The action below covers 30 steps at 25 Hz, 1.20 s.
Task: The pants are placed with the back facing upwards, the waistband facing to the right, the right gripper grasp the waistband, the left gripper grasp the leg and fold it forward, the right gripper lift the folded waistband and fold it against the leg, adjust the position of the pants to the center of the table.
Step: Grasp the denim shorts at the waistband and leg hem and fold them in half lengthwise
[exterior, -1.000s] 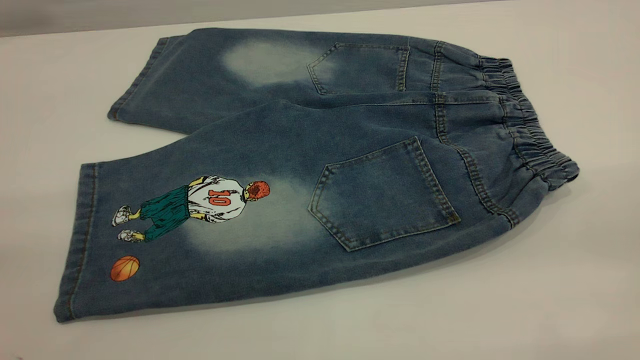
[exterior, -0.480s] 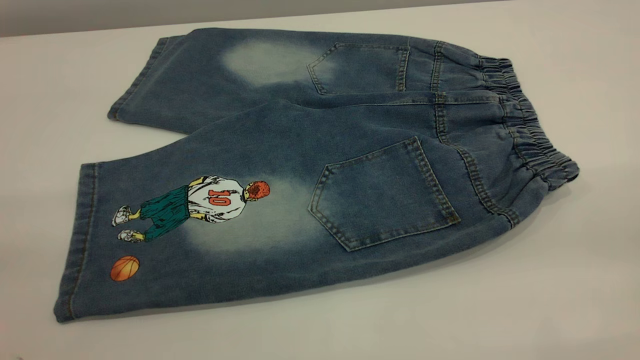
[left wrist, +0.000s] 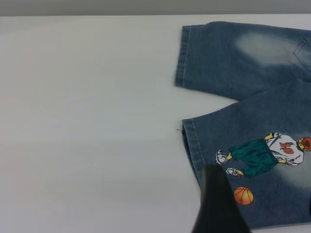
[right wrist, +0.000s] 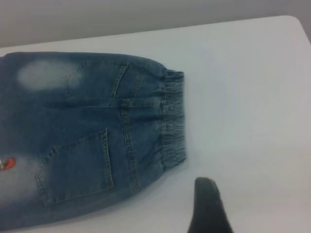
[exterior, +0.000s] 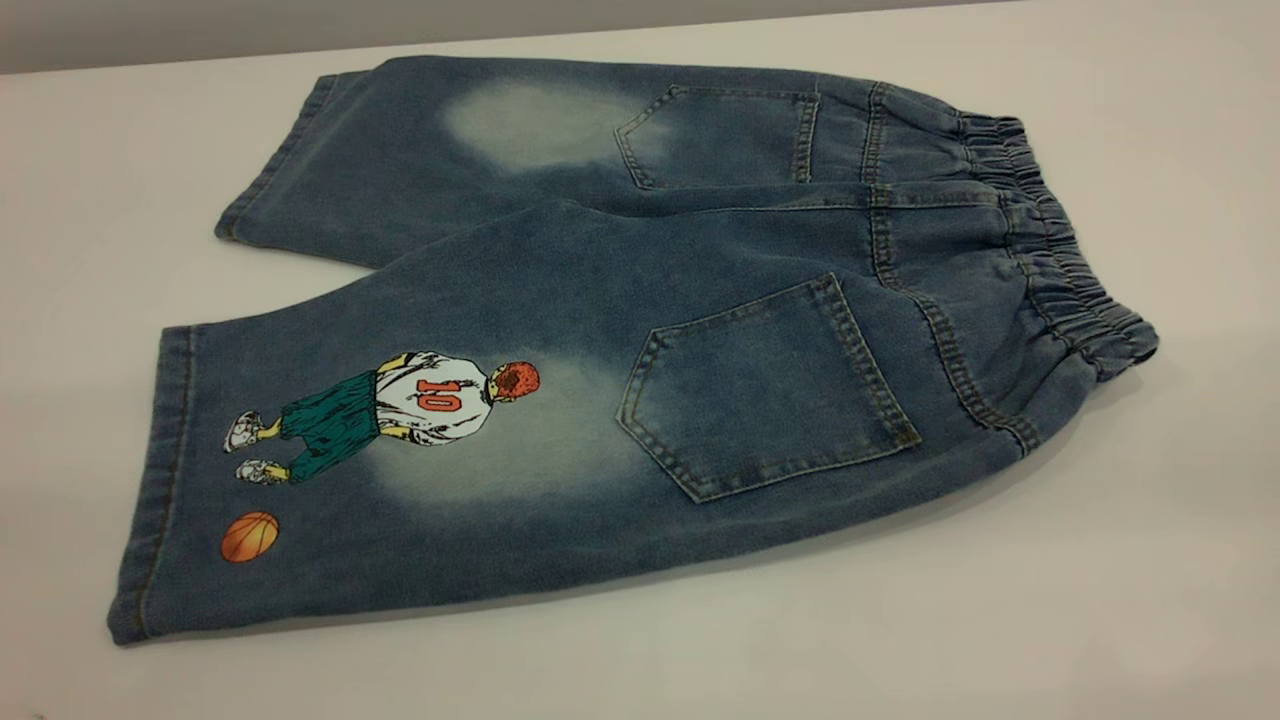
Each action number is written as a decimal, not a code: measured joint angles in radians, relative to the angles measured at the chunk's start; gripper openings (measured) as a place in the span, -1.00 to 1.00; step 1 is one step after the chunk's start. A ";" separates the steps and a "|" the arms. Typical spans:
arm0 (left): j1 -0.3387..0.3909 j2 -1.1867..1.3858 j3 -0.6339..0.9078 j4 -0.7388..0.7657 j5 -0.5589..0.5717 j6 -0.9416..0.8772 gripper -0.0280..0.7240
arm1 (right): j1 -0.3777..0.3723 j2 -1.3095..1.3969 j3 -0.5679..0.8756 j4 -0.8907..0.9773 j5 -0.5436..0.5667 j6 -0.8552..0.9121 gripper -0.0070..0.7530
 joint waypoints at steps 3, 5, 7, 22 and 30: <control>0.000 0.000 0.000 0.000 0.000 0.000 0.14 | 0.000 0.000 0.000 0.012 -0.001 0.000 0.05; 0.000 0.000 0.000 0.000 0.000 0.000 0.14 | 0.000 0.000 0.000 0.015 -0.001 0.001 0.05; 0.000 0.000 0.000 0.000 0.000 0.000 0.14 | 0.000 0.000 0.000 0.015 -0.001 0.001 0.05; 0.000 0.241 -0.094 -0.015 -0.218 -0.002 0.14 | 0.000 0.089 -0.032 0.098 -0.093 -0.002 0.05; -0.001 0.682 -0.193 -0.161 -0.297 0.221 0.14 | 0.000 0.409 -0.045 0.203 -0.264 -0.031 0.05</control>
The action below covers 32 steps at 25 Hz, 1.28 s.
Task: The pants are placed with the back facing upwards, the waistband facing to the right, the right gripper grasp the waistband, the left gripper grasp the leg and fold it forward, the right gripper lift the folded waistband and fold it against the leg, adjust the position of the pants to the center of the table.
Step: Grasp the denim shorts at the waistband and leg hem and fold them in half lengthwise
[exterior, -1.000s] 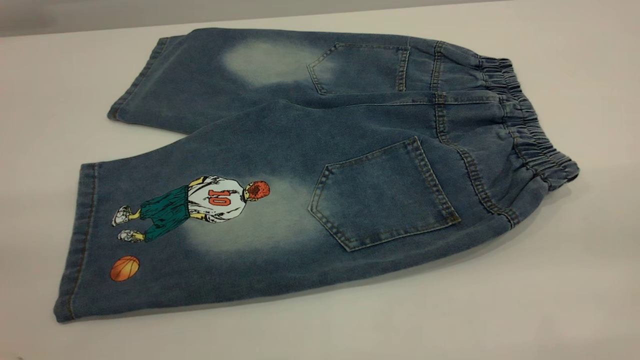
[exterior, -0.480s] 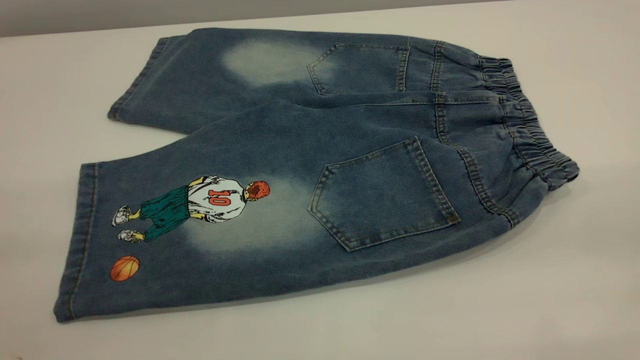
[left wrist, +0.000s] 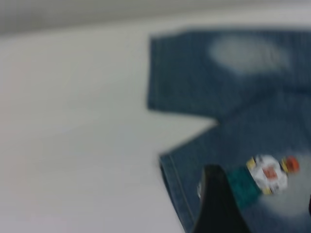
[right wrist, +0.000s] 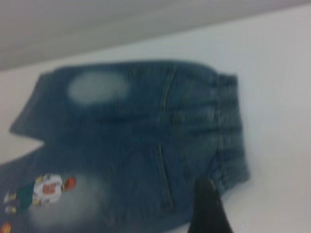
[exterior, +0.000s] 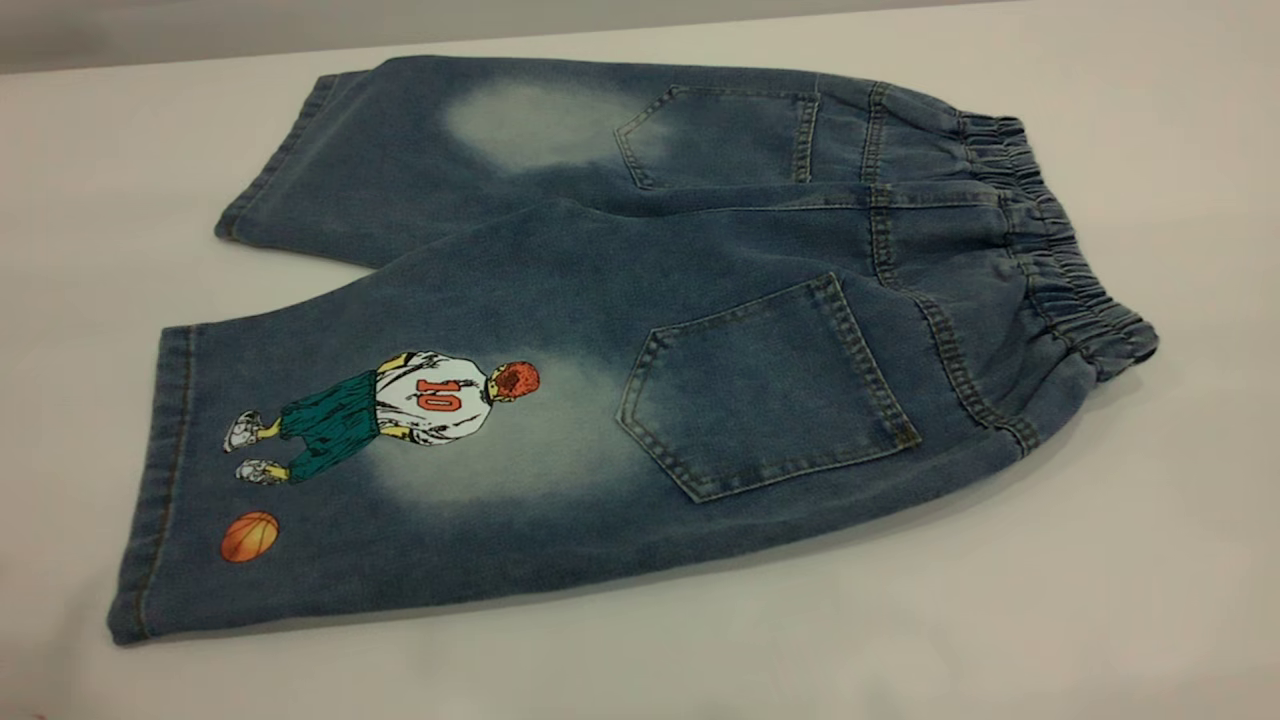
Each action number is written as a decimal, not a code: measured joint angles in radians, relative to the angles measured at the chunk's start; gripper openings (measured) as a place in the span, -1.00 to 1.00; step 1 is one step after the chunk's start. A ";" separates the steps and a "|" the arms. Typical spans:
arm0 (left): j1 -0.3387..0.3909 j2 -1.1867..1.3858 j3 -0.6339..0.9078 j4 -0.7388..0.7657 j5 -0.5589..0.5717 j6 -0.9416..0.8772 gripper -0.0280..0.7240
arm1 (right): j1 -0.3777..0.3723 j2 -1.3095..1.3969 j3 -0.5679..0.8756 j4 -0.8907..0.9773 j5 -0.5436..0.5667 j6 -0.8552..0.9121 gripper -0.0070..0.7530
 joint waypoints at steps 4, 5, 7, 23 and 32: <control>0.000 0.191 -0.004 -0.087 -0.009 0.134 0.14 | 0.000 0.159 0.000 0.066 -0.042 -0.013 0.05; 0.000 0.225 -0.004 -0.111 -0.008 0.165 0.14 | 0.000 0.200 0.000 0.079 -0.061 -0.019 0.05; 0.000 0.298 -0.004 -0.160 -0.008 0.235 0.14 | 0.000 0.275 0.001 0.086 -0.094 -0.020 0.05; -0.001 0.484 -0.004 -0.426 -0.029 0.452 0.14 | 0.000 0.927 0.002 0.347 -0.358 -0.300 0.05; -0.001 0.483 -0.004 -0.426 -0.026 0.449 0.14 | 0.000 1.300 0.001 0.872 -0.302 -0.860 0.05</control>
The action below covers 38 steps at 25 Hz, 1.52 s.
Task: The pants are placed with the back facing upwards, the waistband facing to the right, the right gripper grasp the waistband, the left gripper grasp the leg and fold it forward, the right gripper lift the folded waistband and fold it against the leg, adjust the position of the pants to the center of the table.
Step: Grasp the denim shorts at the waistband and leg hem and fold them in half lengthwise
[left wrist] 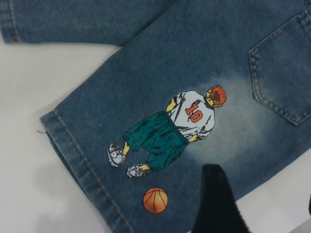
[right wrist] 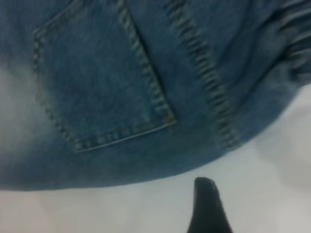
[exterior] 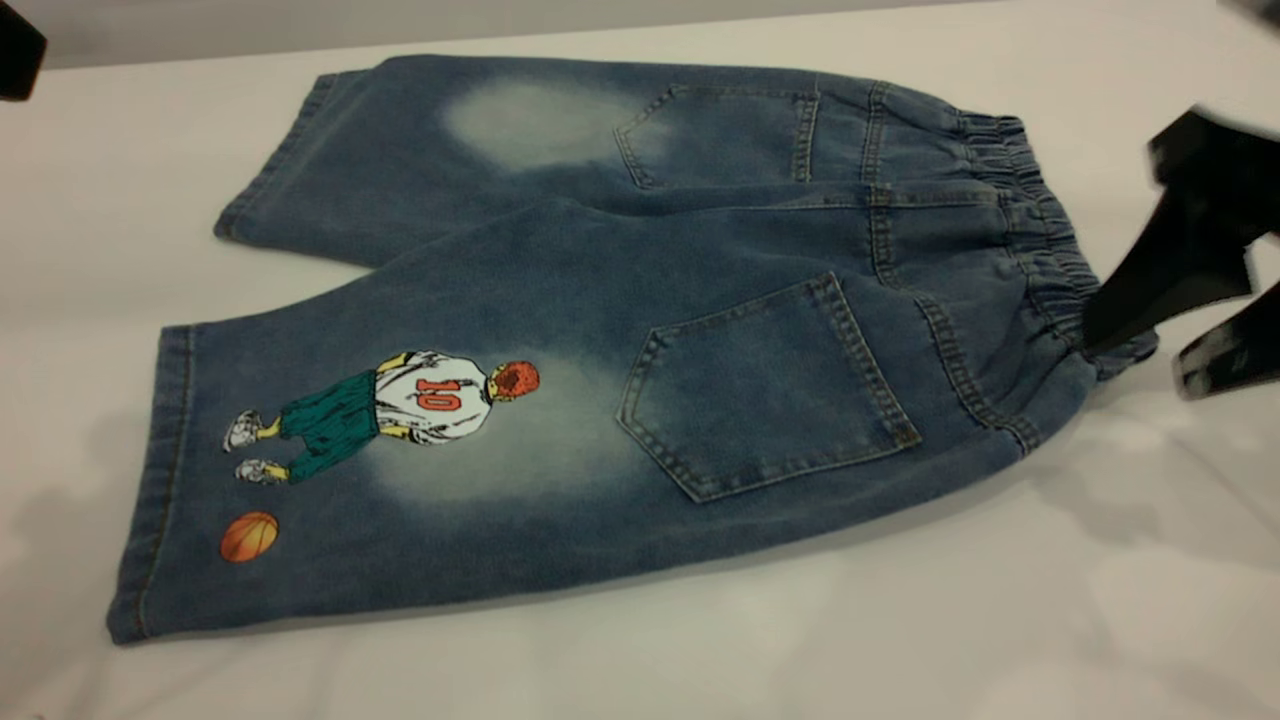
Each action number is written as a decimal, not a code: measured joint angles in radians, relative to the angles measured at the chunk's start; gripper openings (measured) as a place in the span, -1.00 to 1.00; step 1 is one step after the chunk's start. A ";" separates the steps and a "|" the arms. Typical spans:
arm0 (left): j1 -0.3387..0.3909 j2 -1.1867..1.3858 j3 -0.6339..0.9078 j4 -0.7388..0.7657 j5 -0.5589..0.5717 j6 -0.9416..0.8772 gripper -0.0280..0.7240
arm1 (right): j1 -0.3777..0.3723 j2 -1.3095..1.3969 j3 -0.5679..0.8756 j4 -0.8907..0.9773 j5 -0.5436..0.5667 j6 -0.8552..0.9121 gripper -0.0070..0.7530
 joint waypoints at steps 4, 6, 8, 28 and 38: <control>-0.015 0.000 0.000 -0.017 0.024 0.000 0.14 | 0.000 0.061 0.000 0.202 0.026 -0.208 0.05; -0.040 0.000 0.000 -0.017 0.023 0.011 0.14 | -0.006 0.061 0.000 0.266 0.019 -0.289 0.05; -0.066 0.000 0.000 -0.017 0.020 0.033 0.14 | -0.040 0.061 0.000 0.290 -0.011 -0.328 0.05; -0.083 0.000 0.000 0.009 -0.062 0.052 0.14 | -0.333 0.355 -0.009 0.494 0.260 -0.576 0.05; -0.083 0.000 0.000 0.009 -0.062 0.052 0.14 | -0.332 0.469 -0.099 0.501 0.337 -0.583 0.05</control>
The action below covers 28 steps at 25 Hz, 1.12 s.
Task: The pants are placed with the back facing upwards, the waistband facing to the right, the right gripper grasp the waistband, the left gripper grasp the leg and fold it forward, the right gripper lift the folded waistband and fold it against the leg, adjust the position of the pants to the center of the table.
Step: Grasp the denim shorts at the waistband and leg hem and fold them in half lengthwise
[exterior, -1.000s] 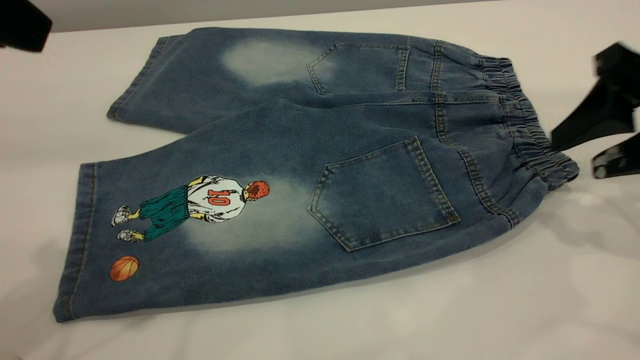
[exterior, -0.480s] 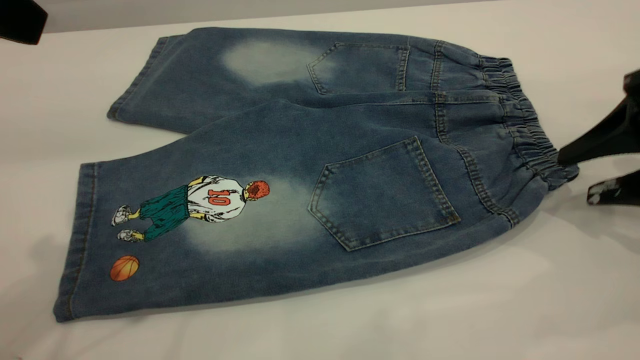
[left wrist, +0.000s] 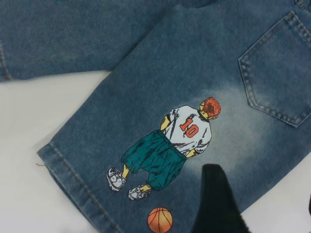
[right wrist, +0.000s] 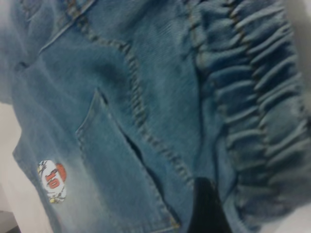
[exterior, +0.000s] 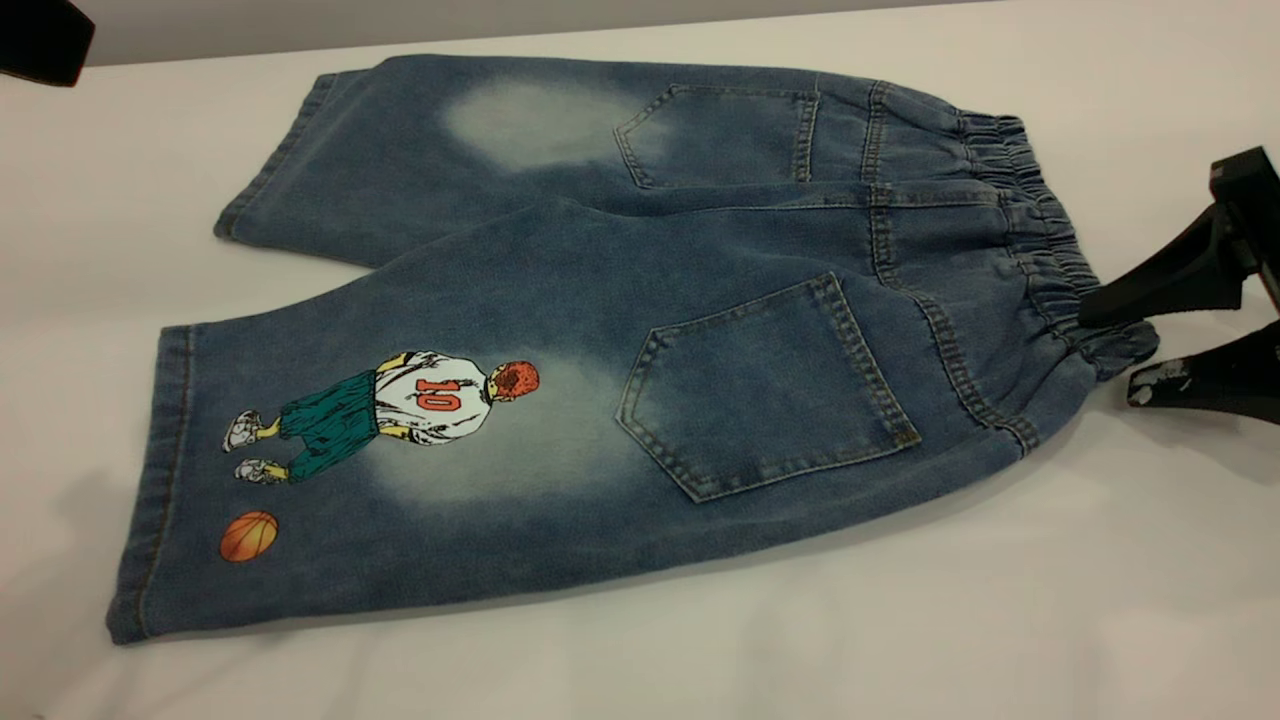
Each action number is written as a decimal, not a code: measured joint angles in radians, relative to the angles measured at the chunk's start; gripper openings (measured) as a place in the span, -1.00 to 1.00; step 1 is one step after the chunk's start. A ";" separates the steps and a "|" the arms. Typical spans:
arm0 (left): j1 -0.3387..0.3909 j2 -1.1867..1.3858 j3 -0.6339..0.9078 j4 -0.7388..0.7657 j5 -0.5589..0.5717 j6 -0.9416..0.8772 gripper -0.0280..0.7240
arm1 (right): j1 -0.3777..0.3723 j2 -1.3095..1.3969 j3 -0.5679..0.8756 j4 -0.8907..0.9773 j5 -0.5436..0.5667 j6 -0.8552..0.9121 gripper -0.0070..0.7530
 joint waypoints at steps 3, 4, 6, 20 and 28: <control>0.000 0.000 0.000 0.000 0.000 0.000 0.14 | 0.000 0.025 -0.014 0.005 0.000 0.000 0.05; 0.000 0.000 0.000 0.000 0.000 0.000 0.14 | 0.000 0.032 -0.021 0.007 0.000 0.002 0.05; 0.000 0.000 0.000 0.000 0.000 0.000 0.14 | 0.000 0.043 -0.034 0.016 0.008 -0.001 0.05; 0.000 0.000 0.000 0.002 -0.001 0.002 0.14 | 0.004 0.079 -0.093 0.043 0.025 -0.004 0.01; 0.000 0.001 0.000 0.016 -0.014 0.011 0.14 | 0.015 0.107 -0.093 0.075 0.035 -0.013 -0.25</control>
